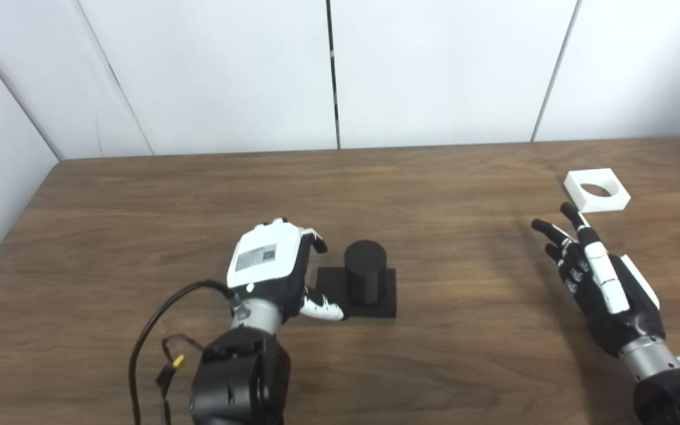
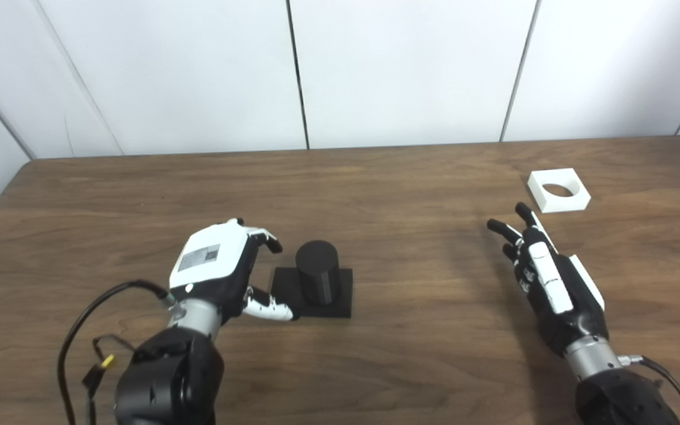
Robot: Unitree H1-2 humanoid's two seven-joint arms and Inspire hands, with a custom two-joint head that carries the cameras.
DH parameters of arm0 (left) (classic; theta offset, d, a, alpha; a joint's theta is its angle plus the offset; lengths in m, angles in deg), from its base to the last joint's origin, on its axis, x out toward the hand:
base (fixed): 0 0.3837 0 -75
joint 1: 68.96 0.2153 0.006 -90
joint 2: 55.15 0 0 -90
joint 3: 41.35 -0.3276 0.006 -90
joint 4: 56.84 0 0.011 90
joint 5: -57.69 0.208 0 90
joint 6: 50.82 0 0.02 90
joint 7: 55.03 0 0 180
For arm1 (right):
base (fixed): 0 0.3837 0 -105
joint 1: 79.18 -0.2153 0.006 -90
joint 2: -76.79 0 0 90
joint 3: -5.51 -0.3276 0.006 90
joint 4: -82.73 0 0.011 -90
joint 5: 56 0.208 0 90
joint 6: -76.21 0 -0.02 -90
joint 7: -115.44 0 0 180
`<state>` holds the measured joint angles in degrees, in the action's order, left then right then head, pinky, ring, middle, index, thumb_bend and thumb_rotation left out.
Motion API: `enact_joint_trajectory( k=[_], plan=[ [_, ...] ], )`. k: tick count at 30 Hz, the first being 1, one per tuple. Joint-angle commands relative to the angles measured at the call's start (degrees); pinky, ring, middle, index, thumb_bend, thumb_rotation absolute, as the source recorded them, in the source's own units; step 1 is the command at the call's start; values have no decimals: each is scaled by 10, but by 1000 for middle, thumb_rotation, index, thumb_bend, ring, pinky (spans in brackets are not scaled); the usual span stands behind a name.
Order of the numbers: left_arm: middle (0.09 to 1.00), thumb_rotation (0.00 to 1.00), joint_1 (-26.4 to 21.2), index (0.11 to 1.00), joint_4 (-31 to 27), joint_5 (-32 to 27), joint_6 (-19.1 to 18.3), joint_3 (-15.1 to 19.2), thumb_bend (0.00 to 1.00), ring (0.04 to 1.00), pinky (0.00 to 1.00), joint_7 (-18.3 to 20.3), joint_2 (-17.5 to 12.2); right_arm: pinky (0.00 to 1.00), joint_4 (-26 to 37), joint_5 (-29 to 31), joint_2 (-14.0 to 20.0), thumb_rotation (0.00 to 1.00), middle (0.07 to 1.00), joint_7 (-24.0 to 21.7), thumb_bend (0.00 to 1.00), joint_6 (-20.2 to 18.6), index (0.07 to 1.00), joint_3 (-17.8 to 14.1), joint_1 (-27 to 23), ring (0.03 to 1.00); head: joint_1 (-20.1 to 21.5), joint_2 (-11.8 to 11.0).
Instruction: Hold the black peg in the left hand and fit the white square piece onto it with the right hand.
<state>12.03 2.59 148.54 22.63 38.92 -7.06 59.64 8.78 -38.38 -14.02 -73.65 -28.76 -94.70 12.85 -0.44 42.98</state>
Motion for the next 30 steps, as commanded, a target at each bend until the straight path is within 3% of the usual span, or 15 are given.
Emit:
enact_joint_trajectory(
  k=[1, 12, 17, 30],
  plan=[
    [870, 231, -31, 732, 5, -10, 2, 4, 1000, 988, 1000, -1, 10, 1000, 26, 8, 8, 830, 859, -4, 554, 9, 1000, -5, -11, 985, 0, 1],
    [905, 217, -62, 765, 63, -31, -9, 10, 1000, 1000, 1000, 8, -3, 1000, 35, 10, 12, 832, 859, -4, 553, 9, 1000, -9, -5, 971, 3, 6],
    [926, 225, -65, 792, 69, -24, -14, 7, 1000, 1000, 1000, 34, -2, 1000, 40, 11, 12, 853, 865, -3, 527, 4, 1000, -10, -4, 974, 3, 9],
    [931, 196, -67, 757, 74, -18, -16, 6, 1000, 1000, 1000, 52, -3, 1000, 38, 7, 16, 865, 858, -2, 522, 0, 1000, -11, -8, 969, 1, 16]
  ],
)
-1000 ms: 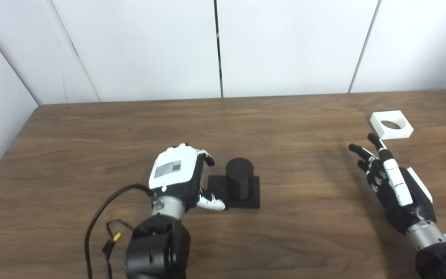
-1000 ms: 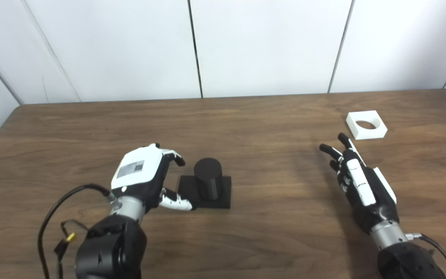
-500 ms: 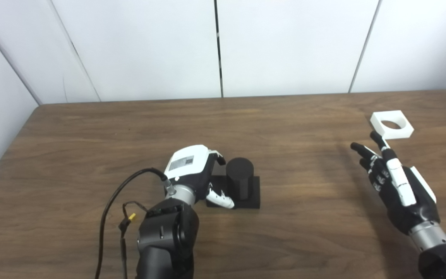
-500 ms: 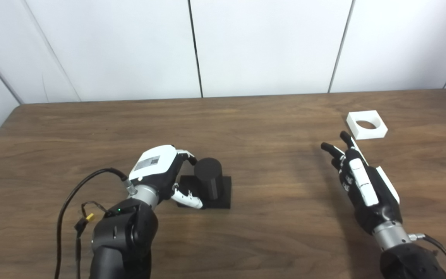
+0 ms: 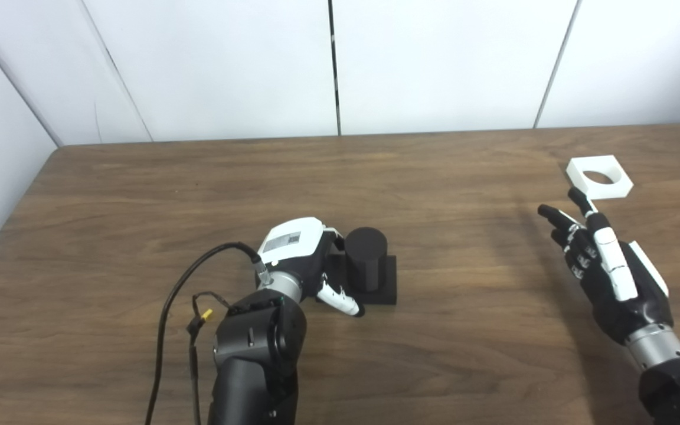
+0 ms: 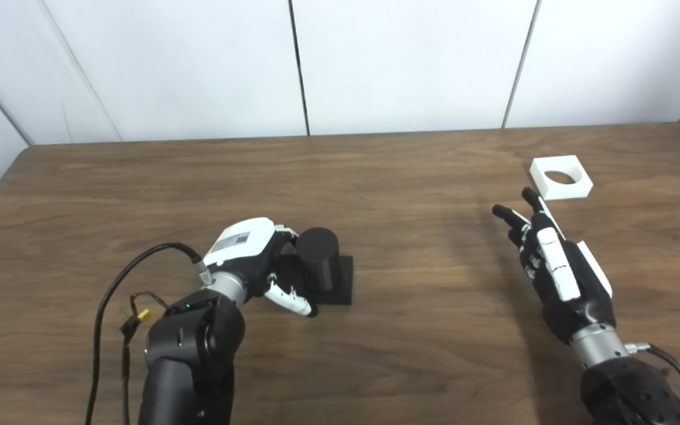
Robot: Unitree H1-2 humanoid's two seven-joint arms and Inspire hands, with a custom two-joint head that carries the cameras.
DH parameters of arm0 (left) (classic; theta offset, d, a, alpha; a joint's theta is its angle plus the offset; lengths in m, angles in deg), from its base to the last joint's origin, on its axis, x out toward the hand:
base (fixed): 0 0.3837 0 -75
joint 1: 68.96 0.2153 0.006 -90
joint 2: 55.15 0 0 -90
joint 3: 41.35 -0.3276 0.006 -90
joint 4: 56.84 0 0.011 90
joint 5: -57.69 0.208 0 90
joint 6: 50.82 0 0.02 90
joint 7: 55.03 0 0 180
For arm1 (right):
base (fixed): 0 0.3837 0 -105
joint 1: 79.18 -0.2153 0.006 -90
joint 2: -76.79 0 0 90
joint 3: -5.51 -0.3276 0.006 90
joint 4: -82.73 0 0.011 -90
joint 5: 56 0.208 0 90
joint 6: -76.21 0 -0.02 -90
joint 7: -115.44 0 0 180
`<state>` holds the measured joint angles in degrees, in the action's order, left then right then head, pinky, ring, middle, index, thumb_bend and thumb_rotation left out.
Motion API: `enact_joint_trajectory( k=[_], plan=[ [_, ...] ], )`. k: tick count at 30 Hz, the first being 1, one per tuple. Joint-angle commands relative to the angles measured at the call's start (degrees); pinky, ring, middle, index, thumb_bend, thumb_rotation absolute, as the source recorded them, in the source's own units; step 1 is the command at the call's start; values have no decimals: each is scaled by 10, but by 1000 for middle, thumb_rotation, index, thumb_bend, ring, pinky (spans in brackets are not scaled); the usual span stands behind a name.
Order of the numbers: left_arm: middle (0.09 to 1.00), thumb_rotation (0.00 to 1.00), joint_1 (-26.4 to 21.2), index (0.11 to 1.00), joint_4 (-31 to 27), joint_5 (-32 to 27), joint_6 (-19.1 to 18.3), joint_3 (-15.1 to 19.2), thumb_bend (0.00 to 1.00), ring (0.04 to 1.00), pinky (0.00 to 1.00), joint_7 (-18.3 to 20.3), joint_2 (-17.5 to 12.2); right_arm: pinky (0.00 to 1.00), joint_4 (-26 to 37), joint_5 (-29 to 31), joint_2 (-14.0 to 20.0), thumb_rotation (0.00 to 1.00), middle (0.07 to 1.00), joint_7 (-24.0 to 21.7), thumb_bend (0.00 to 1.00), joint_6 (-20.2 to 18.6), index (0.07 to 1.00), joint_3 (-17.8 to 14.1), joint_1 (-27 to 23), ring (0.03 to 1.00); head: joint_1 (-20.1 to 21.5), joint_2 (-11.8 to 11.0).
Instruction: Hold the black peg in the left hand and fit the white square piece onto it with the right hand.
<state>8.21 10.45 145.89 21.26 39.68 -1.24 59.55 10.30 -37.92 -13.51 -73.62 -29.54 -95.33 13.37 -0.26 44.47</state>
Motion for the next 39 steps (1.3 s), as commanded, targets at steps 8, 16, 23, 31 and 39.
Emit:
enact_joint_trajectory(
  k=[8, 16, 23, 31, 39],
  plan=[
    [925, 174, -29, 699, -9, 25, -6, -1, 1000, 1000, 1000, 7, -1, 1000, 24, 4, 17, 874, 864, -3, 534, 3, 1000, -5, -17, 974, -3, 3],
    [886, 79, -19, 602, -7, 38, -3, -5, 942, 1000, 1000, -17, -4, 1000, 20, 7, 22, 878, 875, -9, 559, 2, 1000, -4, -20, 983, -2, 4],
    [827, 55, 1, 486, 4, 10, -9, -5, 533, 954, 1000, -79, -1, 1000, 24, 12, 24, 876, 864, -7, 564, -3, 1000, -4, -25, 980, -1, 3],
    [807, 52, 12, 481, 12, -13, -12, -14, 524, 920, 1000, -118, -6, 1000, 27, 20, 24, 900, 872, -5, 560, -8, 1000, -7, -28, 988, 2, 2],
    [802, 51, 18, 481, 12, -33, -16, -20, 523, 924, 1000, -123, -17, 1000, 46, 25, 23, 909, 881, 5, 541, -28, 1000, -10, -31, 990, 37, -2]
  ],
)
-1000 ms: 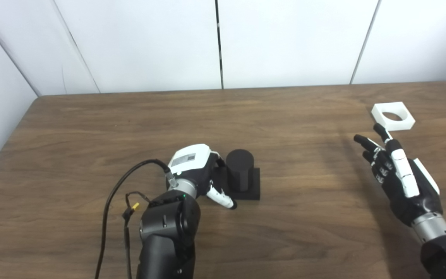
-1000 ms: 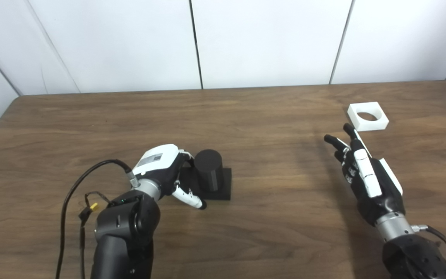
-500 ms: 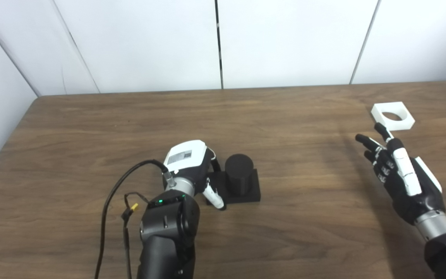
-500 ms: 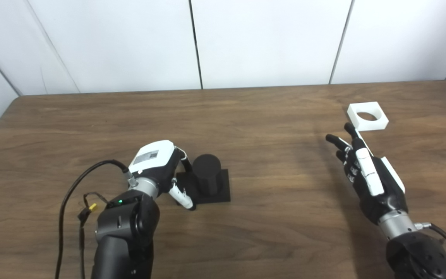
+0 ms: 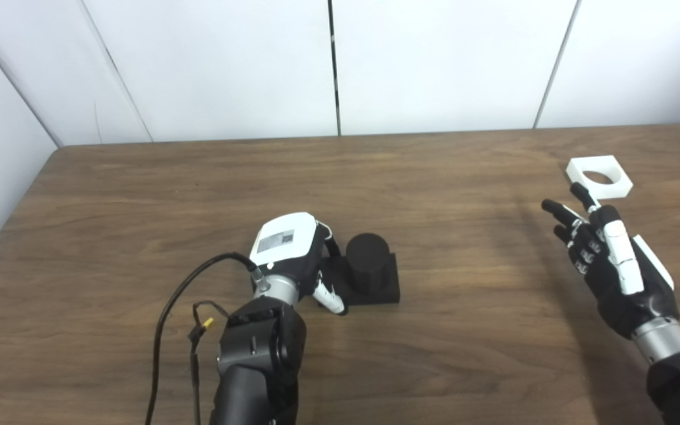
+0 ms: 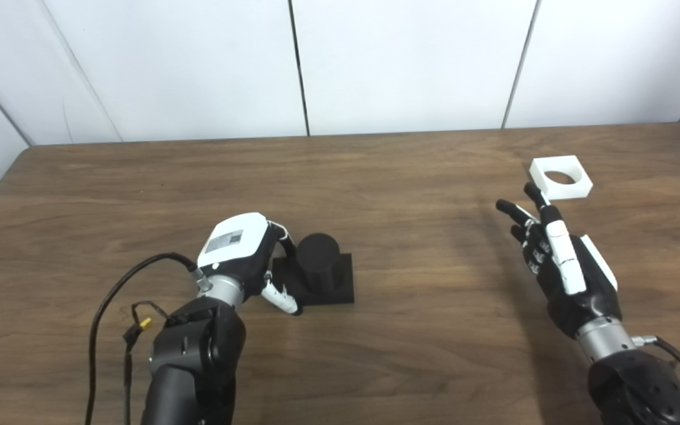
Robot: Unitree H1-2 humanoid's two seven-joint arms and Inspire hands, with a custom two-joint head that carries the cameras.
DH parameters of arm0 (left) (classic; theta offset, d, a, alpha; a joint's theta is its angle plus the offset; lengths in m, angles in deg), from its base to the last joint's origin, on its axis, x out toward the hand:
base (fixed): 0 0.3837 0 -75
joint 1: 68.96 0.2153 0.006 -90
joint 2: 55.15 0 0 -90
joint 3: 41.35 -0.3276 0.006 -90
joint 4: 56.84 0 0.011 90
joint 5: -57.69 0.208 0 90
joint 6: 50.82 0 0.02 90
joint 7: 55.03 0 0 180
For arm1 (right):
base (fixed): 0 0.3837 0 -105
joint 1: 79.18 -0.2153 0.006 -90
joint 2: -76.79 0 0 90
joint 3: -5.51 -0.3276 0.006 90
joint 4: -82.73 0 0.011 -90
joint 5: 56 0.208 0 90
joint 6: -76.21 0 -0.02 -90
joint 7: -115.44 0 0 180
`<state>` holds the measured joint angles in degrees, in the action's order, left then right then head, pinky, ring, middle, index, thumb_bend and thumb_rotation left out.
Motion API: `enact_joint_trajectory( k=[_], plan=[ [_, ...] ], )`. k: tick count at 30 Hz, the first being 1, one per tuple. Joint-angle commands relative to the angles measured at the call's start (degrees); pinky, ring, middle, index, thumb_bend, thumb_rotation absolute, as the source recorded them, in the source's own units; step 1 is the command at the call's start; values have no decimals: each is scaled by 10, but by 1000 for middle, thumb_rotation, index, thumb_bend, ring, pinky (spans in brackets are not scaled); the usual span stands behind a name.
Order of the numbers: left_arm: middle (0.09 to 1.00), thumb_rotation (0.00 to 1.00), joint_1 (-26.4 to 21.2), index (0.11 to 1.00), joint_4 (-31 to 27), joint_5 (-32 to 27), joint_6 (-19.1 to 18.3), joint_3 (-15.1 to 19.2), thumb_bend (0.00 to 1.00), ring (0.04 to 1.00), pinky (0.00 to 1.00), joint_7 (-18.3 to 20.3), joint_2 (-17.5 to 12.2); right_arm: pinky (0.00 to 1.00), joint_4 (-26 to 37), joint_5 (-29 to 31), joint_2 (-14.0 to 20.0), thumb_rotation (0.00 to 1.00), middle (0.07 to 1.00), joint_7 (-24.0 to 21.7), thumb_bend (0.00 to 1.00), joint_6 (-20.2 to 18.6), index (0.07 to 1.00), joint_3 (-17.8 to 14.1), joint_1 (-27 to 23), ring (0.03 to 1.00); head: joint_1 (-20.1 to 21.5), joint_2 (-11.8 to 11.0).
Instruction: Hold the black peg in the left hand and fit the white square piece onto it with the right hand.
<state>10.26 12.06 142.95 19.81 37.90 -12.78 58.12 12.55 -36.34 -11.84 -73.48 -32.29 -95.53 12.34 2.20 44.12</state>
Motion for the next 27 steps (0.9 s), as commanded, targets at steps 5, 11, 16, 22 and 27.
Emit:
enact_joint_trajectory(
  k=[5, 11, 16, 22, 27],
  plan=[
    [820, 52, -6, 482, -10, 0, -6, -4, 524, 942, 1000, 27, -8, 1000, 37, 20, 9, 881, 871, 15, 543, -20, 1000, -27, -42, 981, 17, 3],
    [818, 52, -20, 482, -18, 21, -8, -6, 524, 937, 1000, 98, -11, 1000, 44, 13, 8, 894, 851, 19, 500, -20, 1000, -29, -52, 988, 27, 6],
    [807, 52, -23, 481, -23, 22, -9, -3, 523, 926, 1000, 127, -12, 1000, 49, 8, 8, 902, 865, 19, 526, -21, 1000, -23, -48, 998, 34, 6],
    [809, 52, -23, 481, -24, 33, -11, -2, 523, 926, 1000, 140, -10, 1000, 54, 5, 9, 887, 856, 24, 556, -23, 1000, -26, -46, 990, 48, 0],
    [821, 51, -21, 482, -24, 32, -8, 1, 523, 940, 1000, 141, -15, 1000, 45, -7, 18, 826, 863, 28, 624, -20, 996, -34, -65, 991, 76, -12]
  ],
)
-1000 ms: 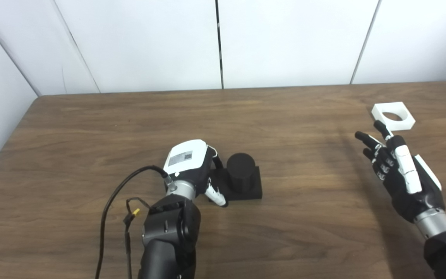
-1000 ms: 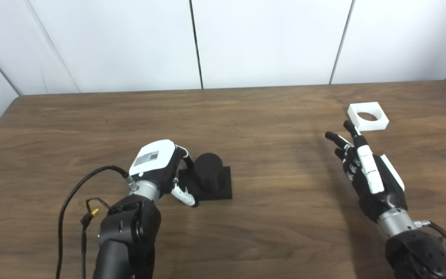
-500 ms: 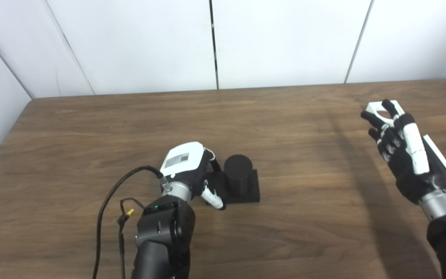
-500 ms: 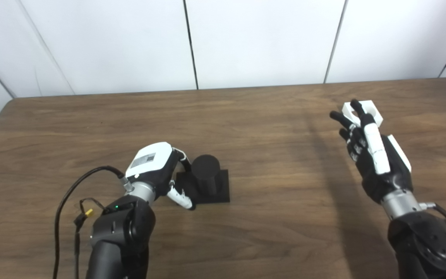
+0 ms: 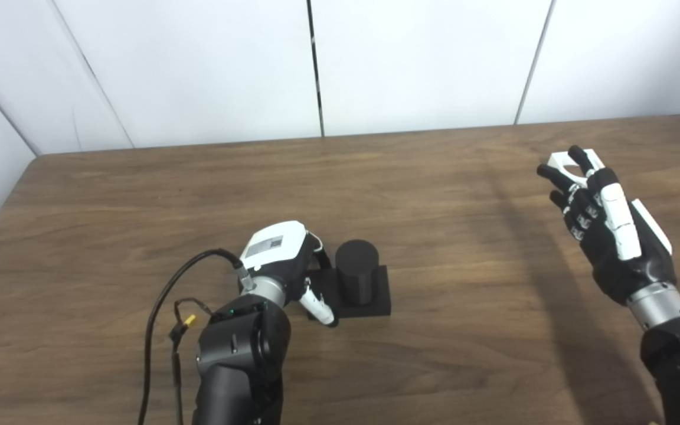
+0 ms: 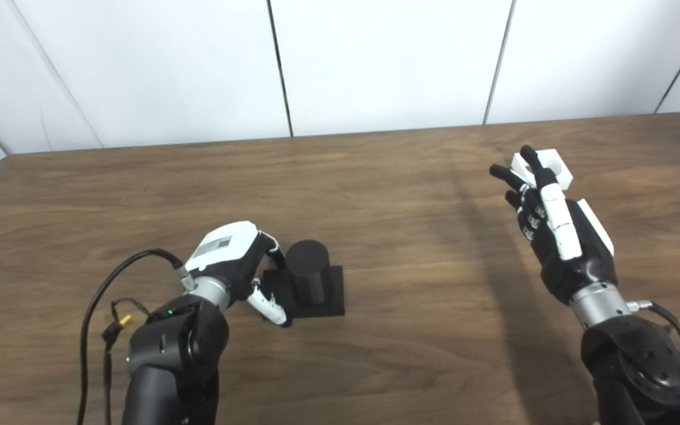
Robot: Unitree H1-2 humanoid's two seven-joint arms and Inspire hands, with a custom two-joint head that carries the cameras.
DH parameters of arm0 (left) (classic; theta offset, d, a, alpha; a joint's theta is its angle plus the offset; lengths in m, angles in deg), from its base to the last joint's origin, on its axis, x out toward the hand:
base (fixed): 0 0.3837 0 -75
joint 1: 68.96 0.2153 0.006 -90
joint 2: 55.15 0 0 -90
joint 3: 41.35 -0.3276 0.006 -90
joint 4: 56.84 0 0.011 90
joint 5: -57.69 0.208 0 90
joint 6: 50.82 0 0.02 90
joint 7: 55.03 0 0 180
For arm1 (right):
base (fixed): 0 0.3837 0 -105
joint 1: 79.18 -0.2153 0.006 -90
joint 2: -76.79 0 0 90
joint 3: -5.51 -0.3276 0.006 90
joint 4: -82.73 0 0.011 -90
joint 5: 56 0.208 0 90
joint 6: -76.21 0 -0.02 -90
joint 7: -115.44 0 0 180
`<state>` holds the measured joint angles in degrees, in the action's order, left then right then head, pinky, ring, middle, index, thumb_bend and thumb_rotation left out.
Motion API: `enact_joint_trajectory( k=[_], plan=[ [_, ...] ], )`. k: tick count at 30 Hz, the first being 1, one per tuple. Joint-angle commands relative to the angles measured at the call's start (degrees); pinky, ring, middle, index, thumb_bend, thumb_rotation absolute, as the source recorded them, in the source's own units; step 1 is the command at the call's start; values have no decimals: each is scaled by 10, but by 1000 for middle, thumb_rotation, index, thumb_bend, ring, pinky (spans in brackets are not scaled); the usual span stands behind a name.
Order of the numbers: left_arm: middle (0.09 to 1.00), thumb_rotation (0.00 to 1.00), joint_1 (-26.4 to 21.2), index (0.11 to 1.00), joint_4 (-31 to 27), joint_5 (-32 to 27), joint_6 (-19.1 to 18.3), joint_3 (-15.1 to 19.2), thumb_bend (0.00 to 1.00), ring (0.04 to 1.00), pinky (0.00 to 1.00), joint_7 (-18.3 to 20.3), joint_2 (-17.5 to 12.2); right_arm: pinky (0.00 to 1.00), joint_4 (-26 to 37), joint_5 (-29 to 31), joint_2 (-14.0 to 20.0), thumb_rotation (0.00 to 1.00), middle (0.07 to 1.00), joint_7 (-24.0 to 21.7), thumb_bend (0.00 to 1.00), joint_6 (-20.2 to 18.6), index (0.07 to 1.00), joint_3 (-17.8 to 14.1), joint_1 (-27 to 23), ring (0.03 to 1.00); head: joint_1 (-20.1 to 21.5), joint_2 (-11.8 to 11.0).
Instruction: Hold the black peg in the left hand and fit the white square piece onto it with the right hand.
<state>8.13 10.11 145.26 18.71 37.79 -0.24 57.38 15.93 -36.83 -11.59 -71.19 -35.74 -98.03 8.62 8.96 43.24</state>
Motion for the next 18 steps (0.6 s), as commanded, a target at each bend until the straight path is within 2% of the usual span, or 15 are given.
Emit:
enact_joint_trajectory(
  k=[1, 4, 5, 8, 13, 18],
  plan=[
    [822, 51, 2, 482, -4, 6, 4, 2, 523, 944, 1000, 12, -10, 1000, 5, -4, 18, 805, 855, 6, 637, 15, 996, -12, -35, 989, 22, -10],
    [813, 52, 6, 482, -6, -5, 7, 4, 523, 934, 1000, 6, -19, 1000, -10, -16, 30, 750, 856, 8, 659, 11, 1000, -16, -60, 973, 43, -23],
    [818, 52, 8, 482, -7, -7, 6, 5, 523, 938, 1000, 7, -21, 1000, -17, -19, 36, 745, 888, 5, 654, 11, 1000, -16, -68, 979, 49, -27],
    [817, 51, 12, 482, -9, -13, 5, 8, 523, 939, 1000, 4, -27, 1000, -34, -23, 48, 748, 951, 2, 643, 6, 1000, -15, -89, 997, 74, -42],
    [822, 50, 20, 482, -14, -30, 7, 13, 523, 950, 1000, -7, -41, 1000, -76, -44, 66, 759, 964, 10, 664, -2, 990, -15, -128, 997, 105, -58],
    [818, 50, 25, 482, -13, -47, 9, 15, 523, 940, 1000, -25, -57, 1000, -119, -58, 79, 740, 994, 7, 645, -2, 999, -16, -162, 1000, 131, -71]
  ],
)
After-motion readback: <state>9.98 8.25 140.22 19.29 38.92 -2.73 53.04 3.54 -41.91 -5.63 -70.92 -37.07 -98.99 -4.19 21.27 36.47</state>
